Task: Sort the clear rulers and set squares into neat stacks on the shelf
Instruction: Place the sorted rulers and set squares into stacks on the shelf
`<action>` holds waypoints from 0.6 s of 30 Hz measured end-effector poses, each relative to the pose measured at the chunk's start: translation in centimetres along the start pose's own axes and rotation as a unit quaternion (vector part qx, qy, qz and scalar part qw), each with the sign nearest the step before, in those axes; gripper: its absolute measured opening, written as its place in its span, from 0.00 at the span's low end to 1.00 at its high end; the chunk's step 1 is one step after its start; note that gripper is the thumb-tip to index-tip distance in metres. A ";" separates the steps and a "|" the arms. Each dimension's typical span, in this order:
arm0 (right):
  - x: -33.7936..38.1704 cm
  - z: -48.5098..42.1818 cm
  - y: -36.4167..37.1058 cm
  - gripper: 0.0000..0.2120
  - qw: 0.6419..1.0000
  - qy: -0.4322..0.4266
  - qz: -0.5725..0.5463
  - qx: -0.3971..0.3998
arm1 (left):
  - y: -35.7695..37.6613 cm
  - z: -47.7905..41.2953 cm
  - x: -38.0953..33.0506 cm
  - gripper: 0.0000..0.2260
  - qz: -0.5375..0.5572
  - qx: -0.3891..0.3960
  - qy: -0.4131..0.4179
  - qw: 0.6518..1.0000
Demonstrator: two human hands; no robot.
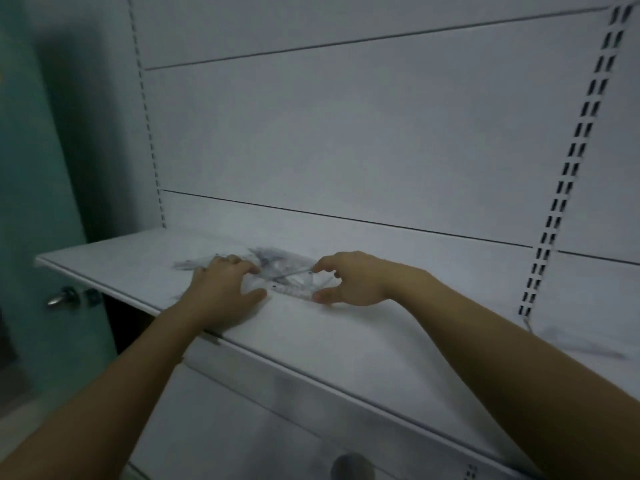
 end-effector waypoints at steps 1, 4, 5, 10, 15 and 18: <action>1.0 -1.1 0.6 0.28 1.000 -0.005 0.010 0.010 | -0.1 0.0 1.9 0.23 0.001 0.001 -0.022 1.000; 2.9 -4.3 2.2 0.26 0.999 -0.013 0.031 0.027 | 0.0 0.4 6.7 0.29 0.040 0.012 -0.078 0.996; 3.2 -5.3 2.7 0.26 0.999 -0.009 0.031 0.028 | 0.2 0.5 7.6 0.33 0.060 0.011 -0.089 0.994; 3.5 -7.5 4.6 0.22 0.999 0.016 0.019 -0.035 | 0.7 0.2 8.9 0.27 0.072 -0.019 -0.109 0.991; 3.6 -7.7 5.1 0.20 0.995 0.024 0.022 -0.094 | 0.6 0.0 9.4 0.15 0.138 -0.044 -0.107 0.984; 3.0 -7.6 4.3 0.26 0.991 0.063 0.041 -0.115 | 0.5 0.1 9.2 0.15 0.169 -0.048 -0.113 0.978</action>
Point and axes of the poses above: each hand's wrist, its own z-axis away from the middle knuckle, its own y-axis out of the palm, x = y × z, the point moved 9 cm from there along -z, towards the middle knuckle, and after that the axes turned 3 degrees about -y, right-handed, at the moved point
